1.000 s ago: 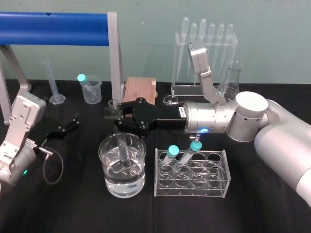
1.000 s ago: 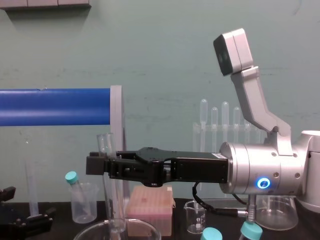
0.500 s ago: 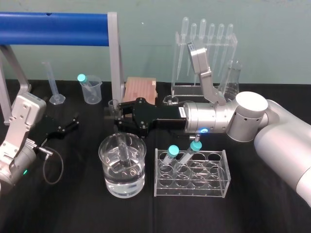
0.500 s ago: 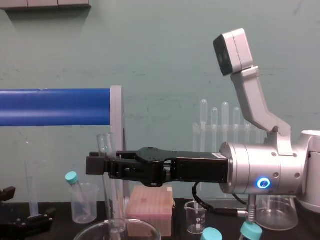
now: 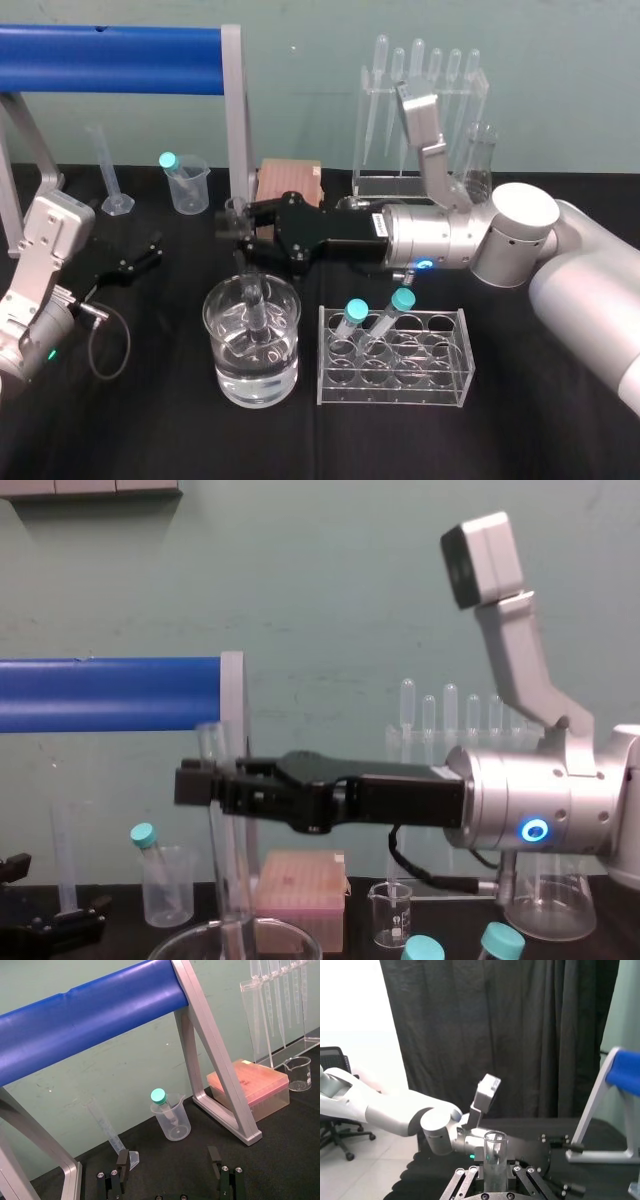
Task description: Hold the test tube with one hand and immerse one end into the beaker, then return it to the test tube rack.
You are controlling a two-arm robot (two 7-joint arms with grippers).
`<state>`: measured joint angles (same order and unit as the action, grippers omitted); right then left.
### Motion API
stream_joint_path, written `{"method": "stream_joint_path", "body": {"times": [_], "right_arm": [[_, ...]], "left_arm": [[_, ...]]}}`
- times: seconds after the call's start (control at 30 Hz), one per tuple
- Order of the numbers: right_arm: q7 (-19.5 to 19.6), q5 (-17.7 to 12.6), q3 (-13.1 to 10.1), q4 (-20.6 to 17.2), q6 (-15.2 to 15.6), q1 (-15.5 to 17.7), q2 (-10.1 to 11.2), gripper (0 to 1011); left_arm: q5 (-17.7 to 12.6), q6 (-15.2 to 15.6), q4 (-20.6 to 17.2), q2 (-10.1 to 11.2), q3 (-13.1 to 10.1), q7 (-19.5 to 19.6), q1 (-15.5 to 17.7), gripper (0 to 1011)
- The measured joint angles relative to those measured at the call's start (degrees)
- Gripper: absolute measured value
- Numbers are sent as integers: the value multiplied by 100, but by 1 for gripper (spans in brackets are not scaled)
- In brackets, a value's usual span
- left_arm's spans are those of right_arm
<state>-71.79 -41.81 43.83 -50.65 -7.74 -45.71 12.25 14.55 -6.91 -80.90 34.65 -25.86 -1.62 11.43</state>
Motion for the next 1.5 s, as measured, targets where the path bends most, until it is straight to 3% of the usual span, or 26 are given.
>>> {"method": "stream_joint_path", "body": {"times": [0.23, 0.57, 0.8, 1.0, 1.5], "right_arm": [[7, -181, -238, -422, -310, 125, 168, 234], [25, -647, -752, -995, -788, 373, 437, 234], [693, -530, -1020, -1711, -867, 661, 947, 234], [1560, -369, -1415, -2464, -805, 1230, 1587, 234], [2652, -215, -2022, -3578, -362, 2376, 2356, 234]], "left_arm": [[0, 0, 0, 0, 0, 0, 0, 1000], [0, 0, 0, 0, 0, 0, 0, 1000], [0, 0, 0, 0, 0, 0, 0, 1000], [0, 0, 0, 0, 0, 0, 0, 1000], [0, 0, 0, 0, 0, 0, 0, 1000]]}}
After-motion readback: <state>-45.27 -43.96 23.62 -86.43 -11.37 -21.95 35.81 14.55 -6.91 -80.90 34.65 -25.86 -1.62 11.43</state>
